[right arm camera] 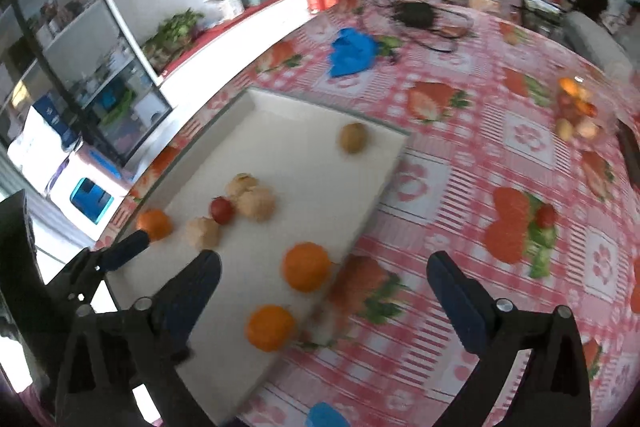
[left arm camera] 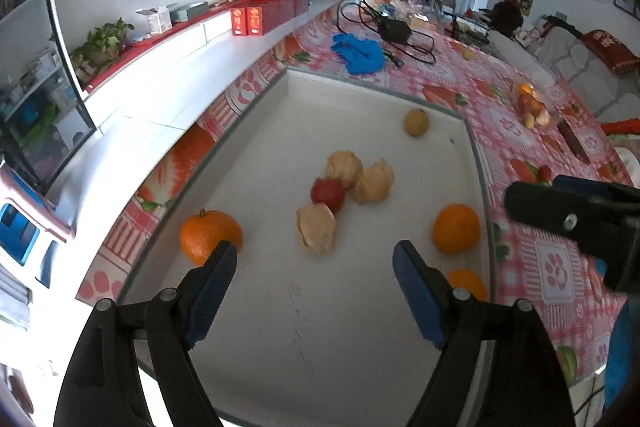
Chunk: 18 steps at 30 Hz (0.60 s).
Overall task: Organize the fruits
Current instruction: 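Lift both open tools out of the tray and move back over the table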
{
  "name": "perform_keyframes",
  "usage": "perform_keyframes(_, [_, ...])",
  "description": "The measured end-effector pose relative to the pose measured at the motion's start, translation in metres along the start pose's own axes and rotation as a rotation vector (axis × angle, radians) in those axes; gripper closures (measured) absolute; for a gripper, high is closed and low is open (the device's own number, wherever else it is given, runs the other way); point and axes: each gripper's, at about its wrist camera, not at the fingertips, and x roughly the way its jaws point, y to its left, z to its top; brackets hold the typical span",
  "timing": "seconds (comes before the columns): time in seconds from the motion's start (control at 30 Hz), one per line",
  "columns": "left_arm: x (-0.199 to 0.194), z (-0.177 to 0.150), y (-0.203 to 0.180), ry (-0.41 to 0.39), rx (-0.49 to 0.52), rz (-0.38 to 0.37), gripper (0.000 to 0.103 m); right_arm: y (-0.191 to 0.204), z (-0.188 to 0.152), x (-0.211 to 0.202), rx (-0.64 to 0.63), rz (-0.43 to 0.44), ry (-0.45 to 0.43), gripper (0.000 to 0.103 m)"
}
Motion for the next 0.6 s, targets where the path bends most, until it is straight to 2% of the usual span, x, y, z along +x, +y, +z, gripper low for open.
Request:
perform_keyframes(0.1, [0.001, -0.004, -0.009, 0.061, 0.023, -0.032, 0.020, -0.028, -0.010, -0.009, 0.057, -0.020, -0.007, 0.000])
perform_keyframes(0.27, [-0.011, -0.006, -0.033, 0.057, 0.095, -0.038, 0.020, -0.096, -0.038, -0.027, 0.225, -0.105, -0.027, 0.000])
perform_keyframes(0.47, [-0.026, 0.003, -0.074, 0.036, 0.193, -0.044, 0.020, -0.193, -0.085, -0.040, 0.486, -0.272, 0.002, 0.000])
perform_keyframes(0.6, [-0.030, 0.010, -0.113, 0.038, 0.276, -0.084, 0.020, -0.232, -0.107, -0.053, 0.544, -0.378, -0.008, 0.000])
